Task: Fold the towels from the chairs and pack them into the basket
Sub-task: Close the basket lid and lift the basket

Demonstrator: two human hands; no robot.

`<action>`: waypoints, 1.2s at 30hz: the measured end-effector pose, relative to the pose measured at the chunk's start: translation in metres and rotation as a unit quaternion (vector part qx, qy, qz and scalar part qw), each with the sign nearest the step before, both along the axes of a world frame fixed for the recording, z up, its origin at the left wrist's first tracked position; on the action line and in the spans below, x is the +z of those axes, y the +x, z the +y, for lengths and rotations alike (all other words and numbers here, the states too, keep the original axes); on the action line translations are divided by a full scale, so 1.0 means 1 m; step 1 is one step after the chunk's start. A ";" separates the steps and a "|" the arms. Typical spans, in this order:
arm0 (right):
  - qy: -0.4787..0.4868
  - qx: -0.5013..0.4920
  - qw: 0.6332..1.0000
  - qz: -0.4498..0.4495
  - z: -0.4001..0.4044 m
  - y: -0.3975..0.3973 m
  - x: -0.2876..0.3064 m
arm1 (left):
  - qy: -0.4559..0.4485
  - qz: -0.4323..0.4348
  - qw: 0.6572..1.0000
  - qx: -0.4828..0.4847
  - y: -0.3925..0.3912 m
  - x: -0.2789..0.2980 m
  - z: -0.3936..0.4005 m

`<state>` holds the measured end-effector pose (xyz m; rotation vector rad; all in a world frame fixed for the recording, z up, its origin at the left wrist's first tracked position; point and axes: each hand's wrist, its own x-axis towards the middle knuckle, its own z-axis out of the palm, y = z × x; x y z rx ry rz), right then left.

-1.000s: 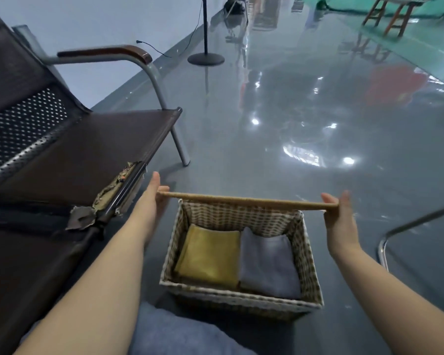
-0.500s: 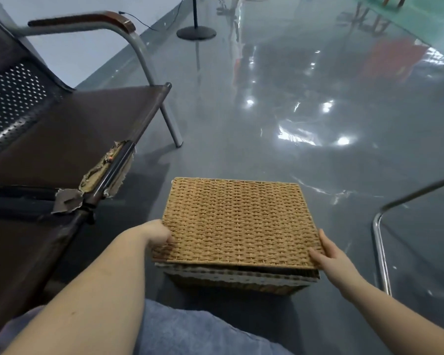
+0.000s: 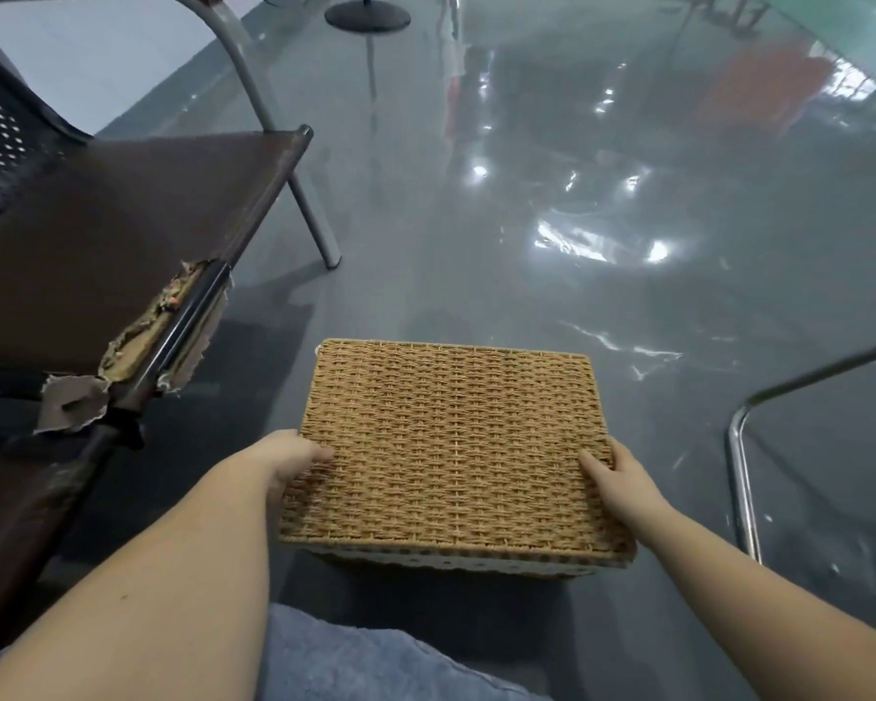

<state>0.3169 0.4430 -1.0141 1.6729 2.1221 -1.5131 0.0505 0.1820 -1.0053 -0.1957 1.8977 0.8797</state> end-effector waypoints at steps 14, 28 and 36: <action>0.013 0.011 0.999 0.050 0.029 0.001 0.022 | 0.132 0.075 0.988 0.012 0.005 0.041 0.026; 0.085 0.111 0.987 0.081 0.078 -0.037 0.138 | 0.186 0.211 0.960 -0.003 0.025 0.119 0.014; 0.117 0.104 0.975 0.156 0.076 -0.071 0.217 | 0.241 0.317 0.917 0.011 -0.004 0.196 0.016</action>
